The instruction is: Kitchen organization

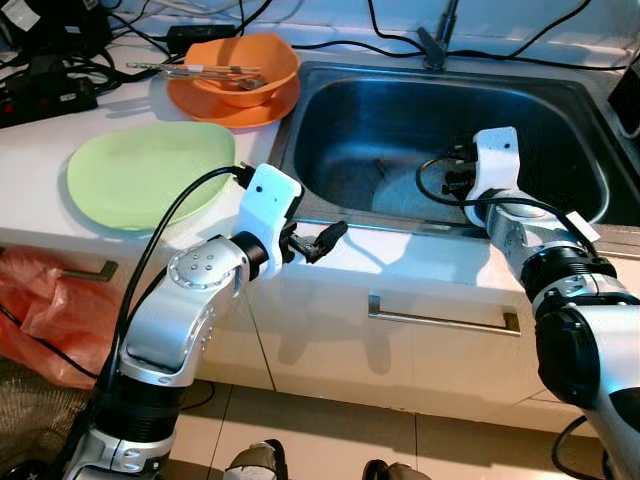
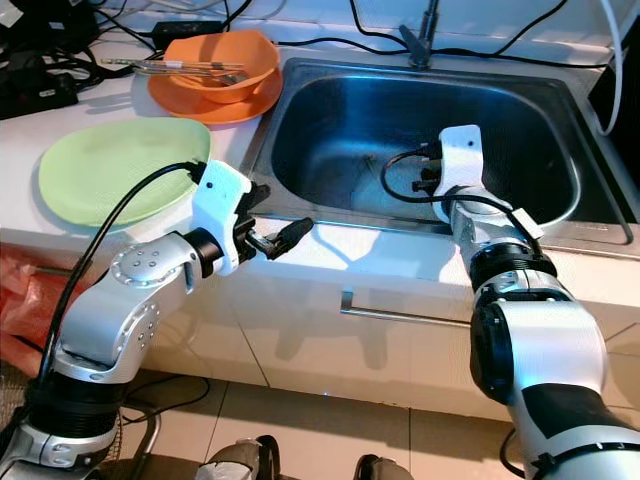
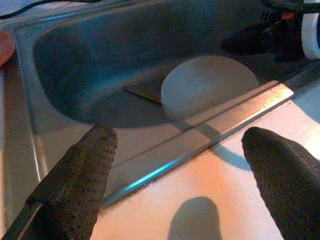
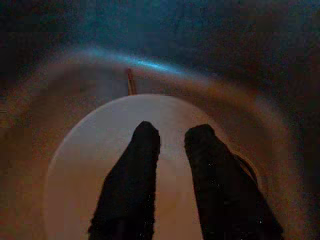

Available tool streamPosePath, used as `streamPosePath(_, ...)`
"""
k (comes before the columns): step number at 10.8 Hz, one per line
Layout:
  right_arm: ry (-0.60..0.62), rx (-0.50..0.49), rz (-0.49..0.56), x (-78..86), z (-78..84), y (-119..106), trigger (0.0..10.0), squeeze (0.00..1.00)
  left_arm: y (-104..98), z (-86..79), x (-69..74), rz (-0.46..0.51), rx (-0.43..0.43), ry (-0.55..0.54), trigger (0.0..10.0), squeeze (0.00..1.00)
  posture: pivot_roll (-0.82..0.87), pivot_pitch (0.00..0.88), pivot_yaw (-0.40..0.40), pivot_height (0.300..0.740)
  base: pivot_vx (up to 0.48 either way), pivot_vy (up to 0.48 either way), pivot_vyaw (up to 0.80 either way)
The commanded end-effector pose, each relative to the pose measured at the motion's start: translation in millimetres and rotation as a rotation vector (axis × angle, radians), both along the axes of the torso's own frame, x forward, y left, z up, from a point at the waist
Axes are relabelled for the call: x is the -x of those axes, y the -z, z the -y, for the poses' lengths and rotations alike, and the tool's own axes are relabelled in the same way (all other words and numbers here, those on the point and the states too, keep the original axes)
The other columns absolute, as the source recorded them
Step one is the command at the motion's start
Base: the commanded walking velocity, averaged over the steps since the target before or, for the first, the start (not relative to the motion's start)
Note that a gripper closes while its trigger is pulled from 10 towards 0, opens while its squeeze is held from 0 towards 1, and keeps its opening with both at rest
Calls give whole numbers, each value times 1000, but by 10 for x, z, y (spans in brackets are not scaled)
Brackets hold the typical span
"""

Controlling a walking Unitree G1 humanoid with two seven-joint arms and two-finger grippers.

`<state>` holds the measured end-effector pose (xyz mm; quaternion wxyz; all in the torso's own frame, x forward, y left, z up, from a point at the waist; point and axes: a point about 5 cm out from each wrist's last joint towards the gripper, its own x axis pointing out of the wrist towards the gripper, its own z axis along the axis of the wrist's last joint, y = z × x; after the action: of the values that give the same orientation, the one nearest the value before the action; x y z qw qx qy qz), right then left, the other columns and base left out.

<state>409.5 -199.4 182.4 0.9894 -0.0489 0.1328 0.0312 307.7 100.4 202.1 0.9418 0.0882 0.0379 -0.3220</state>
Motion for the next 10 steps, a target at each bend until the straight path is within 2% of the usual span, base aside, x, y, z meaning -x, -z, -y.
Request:
streamPosePath(1, -10, -8, -47, 41, -10, 137, 10000, 1000, -17, 16, 20, 19, -6, 4, 10000, 0, 175, 158, 14, 740, 0, 0, 0)
streamPosePath(4, -12, -17, -37, 36, 0, 114, 10000, 1000, -30, 19, 9, 32, -5, -3, 10000, 0, 167, 156, 13, 740, 0, 0, 0)
streamPosePath(5, -11, -21, -20, 24, -4, 76, 10000, 1000, -65, -5, -11, 63, -18, -30, 10000, 0, 162, 153, 10, 740, 0, 0, 0)
streamPosePath(6, -29, -63, 25, -9, -45, -28, 10000, 1000, -176, -126, -98, 145, -52, -139, 10000, 0, 162, 153, 10, 740, 0, 0, 0)
streamPosePath(7, -47, -87, 41, -22, -74, -69, 10000, 1000, -212, -170, -123, 169, -65, -171, 10000, 0, 162, 153, 10, 740, 0, 0, 0)
streamPosePath(8, -95, -123, 113, -55, -168, -199, 10000, 1000, -244, -221, -128, 216, -120, -232, 10000, 0, 144, 146, 11, 740, 0, 0, 0)
streamPosePath(9, -134, -194, 173, -77, -269, -330, 10000, 1000, -270, -335, -184, 228, -173, -264, 10000, 133, 140, 145, 13, 740, 0, 0, 0)
streamPosePath(10, -150, -259, 201, -84, -327, -403, 10000, 1000, -281, -399, -205, 232, -202, -280, 10000, 157, 135, 147, 15, 740, 0, 0, 0)
